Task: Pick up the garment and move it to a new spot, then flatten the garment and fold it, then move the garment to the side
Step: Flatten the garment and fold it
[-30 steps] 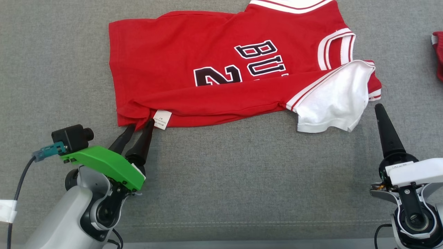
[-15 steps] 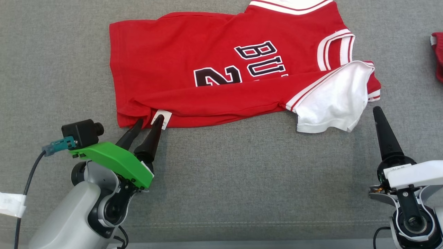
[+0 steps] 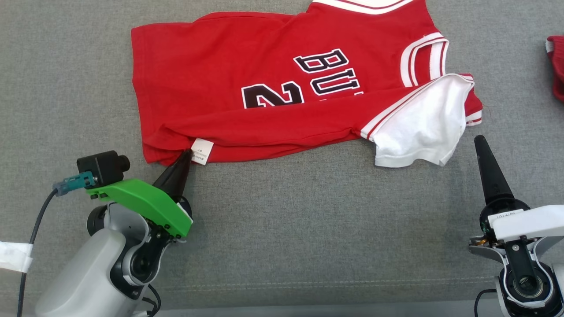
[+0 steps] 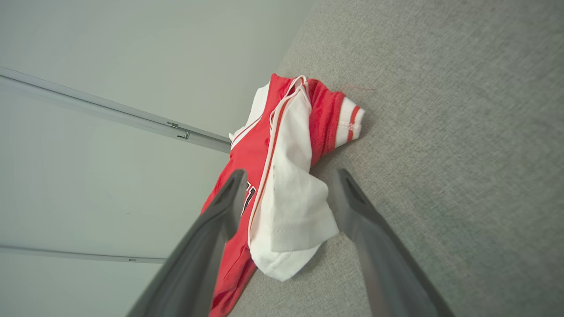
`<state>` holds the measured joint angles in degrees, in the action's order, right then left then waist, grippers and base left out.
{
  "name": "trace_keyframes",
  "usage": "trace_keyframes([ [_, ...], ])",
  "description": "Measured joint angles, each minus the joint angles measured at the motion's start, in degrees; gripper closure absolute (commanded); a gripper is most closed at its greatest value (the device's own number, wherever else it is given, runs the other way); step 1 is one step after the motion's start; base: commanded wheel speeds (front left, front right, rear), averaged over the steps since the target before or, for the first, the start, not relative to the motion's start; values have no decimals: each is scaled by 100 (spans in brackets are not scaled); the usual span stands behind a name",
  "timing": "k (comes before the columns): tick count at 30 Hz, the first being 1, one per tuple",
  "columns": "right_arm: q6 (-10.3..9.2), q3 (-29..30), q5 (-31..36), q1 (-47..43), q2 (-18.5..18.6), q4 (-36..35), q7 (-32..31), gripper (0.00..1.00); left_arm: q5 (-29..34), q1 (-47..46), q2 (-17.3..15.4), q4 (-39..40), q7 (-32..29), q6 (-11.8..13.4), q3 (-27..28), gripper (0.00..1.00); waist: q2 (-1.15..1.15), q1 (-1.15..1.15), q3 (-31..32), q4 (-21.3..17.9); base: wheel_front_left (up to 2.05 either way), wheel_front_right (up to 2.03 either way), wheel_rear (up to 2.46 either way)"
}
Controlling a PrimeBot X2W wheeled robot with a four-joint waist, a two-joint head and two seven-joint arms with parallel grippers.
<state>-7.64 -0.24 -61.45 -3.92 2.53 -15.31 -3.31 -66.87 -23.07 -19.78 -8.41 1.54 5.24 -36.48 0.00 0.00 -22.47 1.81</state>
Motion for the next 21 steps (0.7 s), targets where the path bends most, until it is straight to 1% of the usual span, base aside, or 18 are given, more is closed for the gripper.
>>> trace_keyframes([
  [8, 0, 8, 8, 1, -2, 2, 52, 0, 3, -80, -30, 40, 56, 0, 147, 100, 0, 0, -9, -10, 0, 0, 0],
  [13, 0, 2, 201, 4, -2, 11, 52, 0, 58, -119, -165, 339, 111, 0, 210, 100, 0, 0, 9, 27, 0, 0, 0],
  [16, 0, 42, 320, 3, 16, 18, 77, 0, 57, -118, -180, 577, 155, -20, 214, 100, 0, 0, 23, 77, 0, 0, 0],
  [21, 0, 92, 356, 2, 11, 32, 102, 0, 48, -32, -256, 890, 215, -21, 279, 100, 0, 0, 48, 187, 0, 0, 0],
])
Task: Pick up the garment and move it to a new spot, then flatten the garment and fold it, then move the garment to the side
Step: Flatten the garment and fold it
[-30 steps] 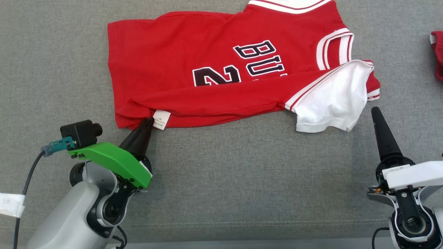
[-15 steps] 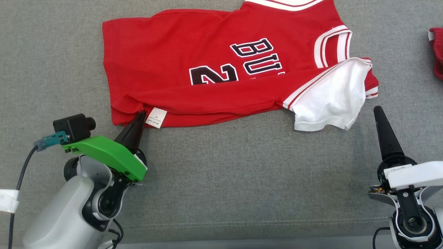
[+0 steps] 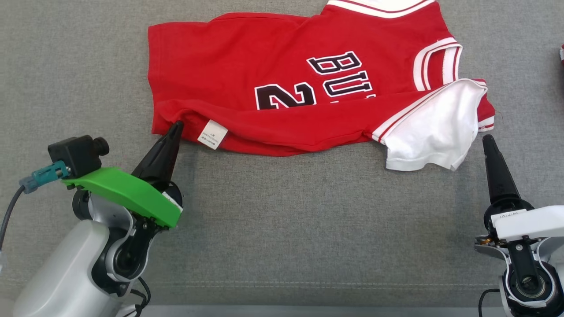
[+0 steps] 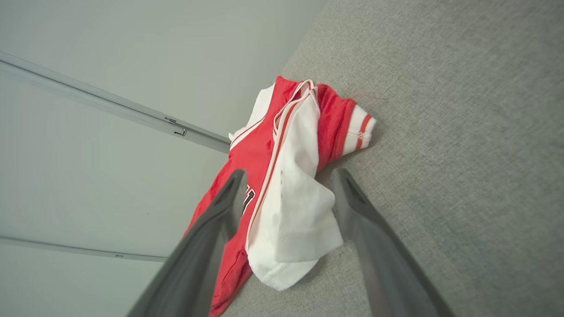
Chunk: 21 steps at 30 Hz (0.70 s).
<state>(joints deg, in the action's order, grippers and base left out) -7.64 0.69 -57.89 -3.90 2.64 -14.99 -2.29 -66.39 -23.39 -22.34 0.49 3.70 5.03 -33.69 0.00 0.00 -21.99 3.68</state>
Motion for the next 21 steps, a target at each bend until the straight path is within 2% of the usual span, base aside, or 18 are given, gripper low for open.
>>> trace_keyframes([
  [9, 0, 10, 103, -1, -3, 35, -2, 0, -35, 328, -267, 392, 46, 0, 140, 100, 0, 0, 88, 132, 0, 0, 0],
  [21, 0, -59, 358, 25, 119, 114, -133, 0, -52, 545, -381, 743, 44, 13, 199, 100, 0, 0, 100, 157, 0, 0, 0],
])
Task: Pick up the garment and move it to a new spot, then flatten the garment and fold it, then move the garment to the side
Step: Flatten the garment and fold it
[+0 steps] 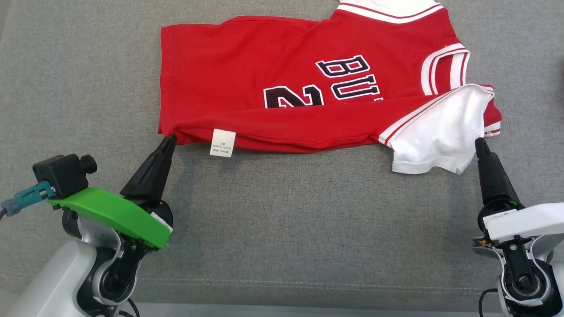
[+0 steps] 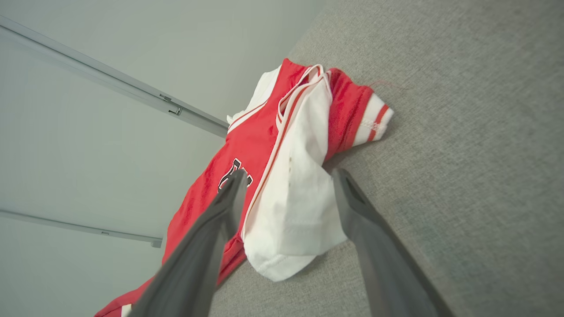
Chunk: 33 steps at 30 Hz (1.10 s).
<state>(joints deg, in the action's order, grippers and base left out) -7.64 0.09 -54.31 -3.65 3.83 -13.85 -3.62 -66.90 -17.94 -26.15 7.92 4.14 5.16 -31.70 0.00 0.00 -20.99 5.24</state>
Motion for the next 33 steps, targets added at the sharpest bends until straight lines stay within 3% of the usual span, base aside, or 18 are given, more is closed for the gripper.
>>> trace_keyframes([
  [18, 0, 11, 147, 481, 63, 478, -208, 0, -9, 96, -67, 404, -32, 49, 46, 100, 0, 0, -130, 82, 0, 0, 0],
  [19, 0, 7, 146, 570, 60, 531, -253, 59, -9, 129, -68, 427, -32, 51, 49, 100, 0, 0, -144, 91, 0, 0, 0],
  [20, 0, -2, 146, 608, 58, 550, -256, 91, -9, 142, -68, 437, -32, 52, 52, 100, 0, 0, -150, 96, 0, 0, 0],
  [21, 0, -8, 146, 641, 60, 566, -257, 100, -9, 146, -68, 449, -32, 68, 52, 100, 0, 0, -156, 101, 0, 0, 0],
  [33, 79, 227, -359, 1027, -3, 190, -246, 100, -9, 211, -112, 433, 5, 97, 207, 100, 0, 0, -105, 106, 0, 0, 0],
])
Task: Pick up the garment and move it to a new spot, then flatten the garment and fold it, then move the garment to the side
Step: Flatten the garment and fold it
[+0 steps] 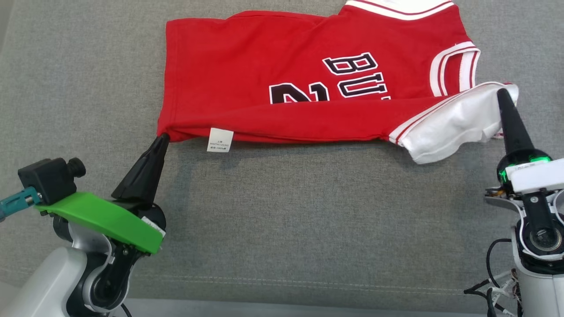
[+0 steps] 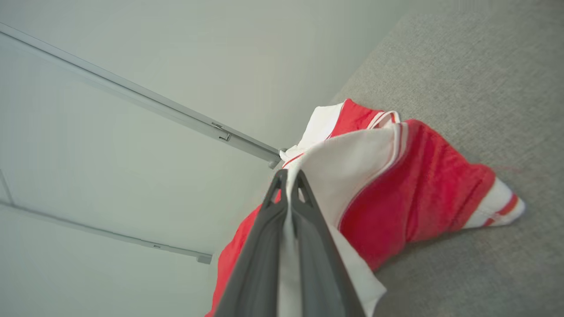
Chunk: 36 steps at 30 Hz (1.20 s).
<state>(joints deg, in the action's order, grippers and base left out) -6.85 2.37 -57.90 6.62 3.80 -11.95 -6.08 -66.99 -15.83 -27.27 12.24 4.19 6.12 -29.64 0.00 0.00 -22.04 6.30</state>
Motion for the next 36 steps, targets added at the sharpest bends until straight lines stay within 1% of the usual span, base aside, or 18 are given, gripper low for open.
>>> trace_keyframes([
  [4, 125, 120, -337, 52, -25, -443, 32, 100, 0, 79, -38, -16, 30, 1, 35, 100, 0, 0, 97, -35, 0, 0, 0],
  [9, 214, 277, -786, 64, -53, -1037, 57, 100, 0, 147, -62, -10, 103, 7, 168, 100, 0, 0, 250, -90, 0, 0, 0],
  [11, 229, 315, -936, 64, -58, -1271, 57, 100, -1, 224, -85, 1, 140, 46, 193, 100, 0, 0, 317, -119, 0, 0, 0],
  [16, 216, 381, -1190, -54, -64, -1673, 51, 100, -16, 332, -116, 77, 152, 46, 255, 100, 0, 0, 488, -192, 0, 0, 0],
  [17, 213, 385, -1198, -151, -67, -1722, 49, 100, -16, 345, -119, 107, 196, 46, 283, 100, 0, 0, 523, -204, 0, 0, 0],
  [19, 118, 391, -1271, -544, -93, -1801, 47, 100, -40, 485, -162, 190, 255, 46, 392, 100, 0, 0, 614, -241, 0, 0, 0],
  [23, 60, 430, -1376, -1096, -129, -1916, 13, 100, -45, 729, -245, 407, 318, 55, 533, 100, 0, 0, 666, -327, 0, 0, 0],
  [25, 20, 452, -1416, -1328, -135, -1963, 0, 100, -51, 818, -253, 538, 355, 56, 581, 100, 0, 0, 667, -371, 0, 0, 0],
  [32, 18, 378, -1638, -1912, -155, -2285, -87, 100, -124, 1346, -264, 851, 427, 97, 672, 100, 0, 0, 537, -457, 0, 0, 0],
  [35, 7, 365, -1703, -2019, -157, -2334, -112, 100, -186, 1419, -263, 921, 426, 97, 666, 100, 0, 0, 436, -458, 0, 0, 0],
  [36, -29, 349, -1731, -2036, -157, -2341, -134, 100, -187, 1429, -264, 938, 426, 97, 664, 100, 0, 0, 397, -454, 0, 0, 0],
])
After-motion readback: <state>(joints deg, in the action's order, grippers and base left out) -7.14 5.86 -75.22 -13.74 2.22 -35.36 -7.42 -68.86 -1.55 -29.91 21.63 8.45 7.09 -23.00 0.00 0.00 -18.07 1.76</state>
